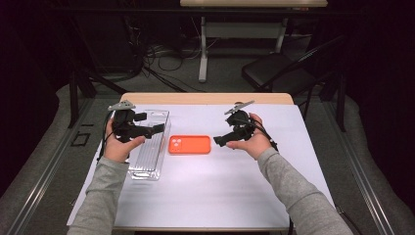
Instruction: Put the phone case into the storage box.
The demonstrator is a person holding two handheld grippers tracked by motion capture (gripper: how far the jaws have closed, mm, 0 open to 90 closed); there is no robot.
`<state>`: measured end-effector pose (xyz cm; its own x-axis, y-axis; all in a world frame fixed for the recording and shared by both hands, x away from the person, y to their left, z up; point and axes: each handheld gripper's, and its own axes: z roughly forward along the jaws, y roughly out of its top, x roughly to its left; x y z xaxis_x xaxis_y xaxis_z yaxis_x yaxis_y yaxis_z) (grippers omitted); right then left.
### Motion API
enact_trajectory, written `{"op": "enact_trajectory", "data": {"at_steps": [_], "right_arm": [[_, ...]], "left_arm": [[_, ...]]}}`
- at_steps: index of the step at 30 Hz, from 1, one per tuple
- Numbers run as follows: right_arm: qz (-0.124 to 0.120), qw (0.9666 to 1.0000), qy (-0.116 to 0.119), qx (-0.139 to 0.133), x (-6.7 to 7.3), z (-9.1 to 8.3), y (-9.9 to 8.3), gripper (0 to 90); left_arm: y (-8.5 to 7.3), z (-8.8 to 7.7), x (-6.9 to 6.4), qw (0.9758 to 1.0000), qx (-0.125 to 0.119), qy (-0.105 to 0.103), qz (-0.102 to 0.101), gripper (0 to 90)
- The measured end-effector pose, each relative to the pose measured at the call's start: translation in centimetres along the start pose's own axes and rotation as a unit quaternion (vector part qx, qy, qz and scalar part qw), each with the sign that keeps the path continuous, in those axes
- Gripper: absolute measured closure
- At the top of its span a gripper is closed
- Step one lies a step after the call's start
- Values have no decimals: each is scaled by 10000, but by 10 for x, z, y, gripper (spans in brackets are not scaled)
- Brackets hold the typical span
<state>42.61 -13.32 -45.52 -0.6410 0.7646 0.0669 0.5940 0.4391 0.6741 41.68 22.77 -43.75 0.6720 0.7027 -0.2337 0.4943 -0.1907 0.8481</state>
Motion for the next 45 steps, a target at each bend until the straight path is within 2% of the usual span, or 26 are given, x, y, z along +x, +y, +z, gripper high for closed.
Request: {"op": "enact_trajectory", "data": {"at_steps": [5,12,14,19,22,26,29,30,35,39,42,45], "right_arm": [[-19,9999,-2,103,1,8,5,23],[-77,9998,-52,157,3,19,16,95],[-25,9998,-34,174,3,23,18,130],[-61,9995,-73,291,6,34,20,152],[-226,9990,-90,363,8,40,21,189],[-321,9986,-15,420,11,46,23,251],[-487,9979,41,417,15,49,25,341],[-630,9970,63,439,16,50,25,362],[-913,9941,135,566,22,55,24,419],[-1135,9911,289,641,24,58,23,454],[-1477,9858,303,738,26,59,23,453],[-1624,9826,329,839,27,59,22,453]], "left_arm": [[0,-2,0,9999,42,64,72,21],[-1,-4,-2,9999,68,64,125,21],[-1,-4,-2,9999,58,58,121,21],[-1,-7,-2,9999,39,54,142,24],[-1,-9,-2,9999,28,68,153,24],[-1,-10,-1,9999,-11,80,137,29],[-2,-12,1,9998,-21,104,142,32],[-2,-13,1,9999,-34,104,122,33],[-2,-16,3,9998,-85,120,93,36],[-2,-19,5,9998,-108,130,79,40],[-2,-20,5,9998,-122,125,64,40],[-3,-20,5,9998,-120,130,42,44]]}}
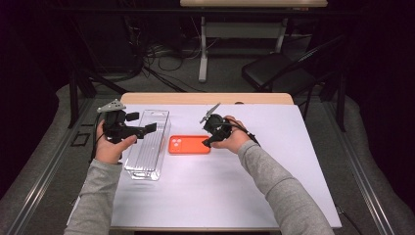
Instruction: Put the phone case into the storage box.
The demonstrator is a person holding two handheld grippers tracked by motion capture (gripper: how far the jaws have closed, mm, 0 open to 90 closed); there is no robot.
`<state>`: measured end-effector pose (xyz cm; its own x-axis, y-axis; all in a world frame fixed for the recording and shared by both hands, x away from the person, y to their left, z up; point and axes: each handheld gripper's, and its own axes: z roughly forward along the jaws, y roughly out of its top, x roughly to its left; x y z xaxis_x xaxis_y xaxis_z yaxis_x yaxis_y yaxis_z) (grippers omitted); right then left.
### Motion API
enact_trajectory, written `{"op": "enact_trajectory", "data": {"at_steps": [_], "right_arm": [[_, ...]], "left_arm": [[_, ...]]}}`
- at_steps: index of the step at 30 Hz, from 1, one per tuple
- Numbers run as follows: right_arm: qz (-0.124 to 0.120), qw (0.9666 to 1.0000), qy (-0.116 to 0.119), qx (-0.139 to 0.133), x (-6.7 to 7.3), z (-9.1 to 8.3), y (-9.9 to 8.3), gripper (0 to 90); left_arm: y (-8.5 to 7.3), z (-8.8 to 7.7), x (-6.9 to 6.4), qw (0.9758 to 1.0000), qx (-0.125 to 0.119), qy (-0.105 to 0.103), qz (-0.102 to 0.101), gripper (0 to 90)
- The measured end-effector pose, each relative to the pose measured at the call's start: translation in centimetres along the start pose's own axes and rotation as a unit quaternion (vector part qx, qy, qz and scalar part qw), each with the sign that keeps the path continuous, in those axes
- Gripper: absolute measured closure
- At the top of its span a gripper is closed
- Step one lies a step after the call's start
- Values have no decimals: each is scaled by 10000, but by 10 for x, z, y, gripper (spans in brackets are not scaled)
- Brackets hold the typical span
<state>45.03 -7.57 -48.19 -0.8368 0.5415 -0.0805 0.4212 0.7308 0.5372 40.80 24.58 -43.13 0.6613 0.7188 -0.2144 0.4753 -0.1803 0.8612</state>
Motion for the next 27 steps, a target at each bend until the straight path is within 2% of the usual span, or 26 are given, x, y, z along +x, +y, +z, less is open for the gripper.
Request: {"op": "enact_trajectory", "data": {"at_steps": [4,8,11,13,15,16,17,20,23,25,27], "right_arm": [[-470,9983,-226,250,1,-2,2,437],[-679,9970,-220,312,3,-7,7,435],[-999,9937,-194,474,4,-9,10,437],[-1079,9926,-128,549,4,-9,11,443],[-1267,9892,-147,724,5,-8,12,444],[-1267,9892,-147,724,5,-8,12,444],[-1449,9862,-187,781,5,-8,13,449],[-1635,9830,-242,794,7,-8,14,460],[-1964,9749,-408,962,10,-8,16,461],[-2125,9711,-465,979,11,-7,17,469],[-2204,9693,-453,992,13,-6,18,477]], "left_arm": [[0,1,0,10000,-3,-11,4,49],[0,0,0,10000,1,-8,-5,53],[0,0,1,10000,-2,3,10,53],[0,-1,1,10000,-31,-8,-16,54],[0,-2,1,10000,-38,1,-8,57],[0,-2,1,10000,-38,1,-8,58],[0,-2,2,10000,-46,-5,-16,58],[0,-3,3,10000,-54,12,-41,58],[0,-4,4,10000,-72,9,-43,58],[0,-4,4,10000,-79,5,-55,58],[-1,-4,4,10000,-75,7,-53,58]]}}
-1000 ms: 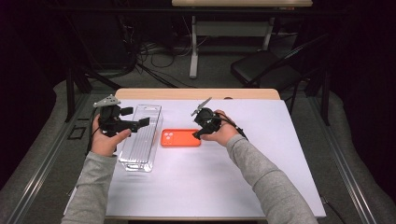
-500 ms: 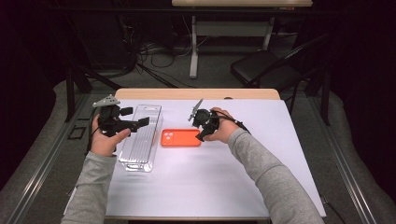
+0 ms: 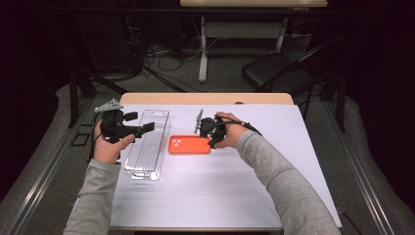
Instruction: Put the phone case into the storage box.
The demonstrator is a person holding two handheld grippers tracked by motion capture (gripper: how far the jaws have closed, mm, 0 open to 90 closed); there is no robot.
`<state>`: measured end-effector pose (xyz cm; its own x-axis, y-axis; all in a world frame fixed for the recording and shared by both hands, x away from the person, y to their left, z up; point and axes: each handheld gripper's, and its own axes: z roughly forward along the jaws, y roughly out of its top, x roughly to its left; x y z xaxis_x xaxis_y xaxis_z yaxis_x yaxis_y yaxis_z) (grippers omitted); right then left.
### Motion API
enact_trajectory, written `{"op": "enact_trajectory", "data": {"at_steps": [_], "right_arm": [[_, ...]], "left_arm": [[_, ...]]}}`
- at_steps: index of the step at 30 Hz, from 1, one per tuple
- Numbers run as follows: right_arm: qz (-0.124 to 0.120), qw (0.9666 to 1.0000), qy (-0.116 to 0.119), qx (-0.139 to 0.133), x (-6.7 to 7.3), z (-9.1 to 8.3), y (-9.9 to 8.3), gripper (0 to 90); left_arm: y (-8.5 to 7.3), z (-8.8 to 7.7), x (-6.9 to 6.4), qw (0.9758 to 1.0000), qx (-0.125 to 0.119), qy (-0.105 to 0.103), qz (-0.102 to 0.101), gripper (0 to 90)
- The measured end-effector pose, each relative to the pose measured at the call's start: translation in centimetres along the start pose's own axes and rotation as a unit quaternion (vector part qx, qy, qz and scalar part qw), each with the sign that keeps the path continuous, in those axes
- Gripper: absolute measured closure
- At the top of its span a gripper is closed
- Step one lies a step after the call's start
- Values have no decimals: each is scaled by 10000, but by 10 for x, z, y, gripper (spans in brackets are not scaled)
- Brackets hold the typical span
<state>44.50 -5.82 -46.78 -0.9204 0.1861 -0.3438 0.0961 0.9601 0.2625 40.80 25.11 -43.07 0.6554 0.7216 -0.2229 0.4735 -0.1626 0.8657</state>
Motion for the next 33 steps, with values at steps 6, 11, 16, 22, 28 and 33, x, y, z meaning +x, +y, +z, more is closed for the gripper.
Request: {"op": "enact_trajectory", "data": {"at_steps": [6,11,16,22,28,33], "right_arm": [[-277,9996,-70,6,5,6,3,490],[-394,9991,-128,0,8,11,5,487],[-407,9991,-115,50,10,16,9,490],[-471,9988,-85,54,14,24,13,504],[-552,9984,-40,110,18,32,16,537],[-610,9981,11,125,21,37,19,564]], "left_arm": [[0,0,1,10000,23,8,15,58],[-1,1,1,10000,40,13,-8,58],[-1,1,1,10000,39,3,2,58],[-1,1,1,10000,47,9,-23,58],[-2,1,2,10000,55,26,-12,58],[-2,0,3,10000,51,26,-28,59]]}}
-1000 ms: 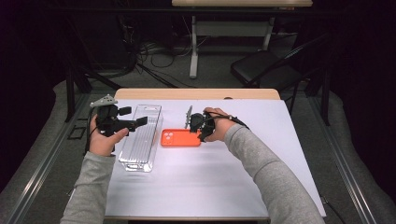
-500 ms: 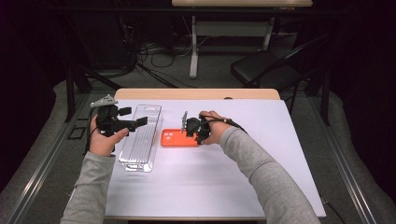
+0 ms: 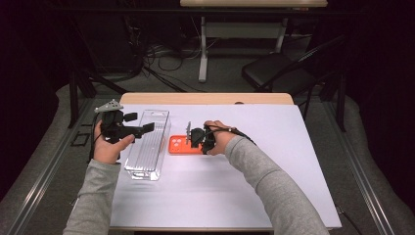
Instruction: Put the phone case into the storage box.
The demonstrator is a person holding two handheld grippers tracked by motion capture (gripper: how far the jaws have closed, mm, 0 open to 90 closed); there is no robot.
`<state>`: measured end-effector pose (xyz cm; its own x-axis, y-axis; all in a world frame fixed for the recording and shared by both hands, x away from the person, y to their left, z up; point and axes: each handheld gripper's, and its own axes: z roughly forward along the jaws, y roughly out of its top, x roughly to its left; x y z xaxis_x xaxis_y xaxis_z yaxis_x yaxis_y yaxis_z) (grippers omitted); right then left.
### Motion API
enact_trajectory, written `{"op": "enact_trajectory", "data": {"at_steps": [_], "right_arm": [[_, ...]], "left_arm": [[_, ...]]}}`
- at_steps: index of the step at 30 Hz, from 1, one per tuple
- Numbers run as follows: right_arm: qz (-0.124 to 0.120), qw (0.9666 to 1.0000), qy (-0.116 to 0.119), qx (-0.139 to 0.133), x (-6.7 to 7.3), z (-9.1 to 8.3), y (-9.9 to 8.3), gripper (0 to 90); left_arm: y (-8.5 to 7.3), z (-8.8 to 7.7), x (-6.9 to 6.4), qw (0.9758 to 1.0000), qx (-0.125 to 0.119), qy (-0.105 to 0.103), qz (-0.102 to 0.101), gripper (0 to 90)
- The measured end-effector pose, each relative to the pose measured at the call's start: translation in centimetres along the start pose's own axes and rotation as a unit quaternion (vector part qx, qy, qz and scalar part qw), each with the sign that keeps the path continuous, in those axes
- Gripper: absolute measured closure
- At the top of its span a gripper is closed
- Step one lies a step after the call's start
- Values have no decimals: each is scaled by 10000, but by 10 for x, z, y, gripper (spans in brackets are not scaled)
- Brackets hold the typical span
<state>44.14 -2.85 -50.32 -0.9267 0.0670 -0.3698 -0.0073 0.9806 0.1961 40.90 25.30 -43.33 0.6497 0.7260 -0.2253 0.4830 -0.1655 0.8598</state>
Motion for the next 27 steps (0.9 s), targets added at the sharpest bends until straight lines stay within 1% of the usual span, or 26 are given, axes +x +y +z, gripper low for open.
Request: {"op": "enact_trajectory", "data": {"at_steps": [6,14,27], "right_arm": [[-72,10000,50,17,5,5,3,595],[-208,9998,41,44,9,12,4,644],[-272,9995,77,168,14,22,3,702]], "left_arm": [[0,-1,1,10000,-14,11,-23,59],[0,-1,1,10000,-14,16,-20,59],[-1,-1,2,10000,-16,35,-22,58]]}}
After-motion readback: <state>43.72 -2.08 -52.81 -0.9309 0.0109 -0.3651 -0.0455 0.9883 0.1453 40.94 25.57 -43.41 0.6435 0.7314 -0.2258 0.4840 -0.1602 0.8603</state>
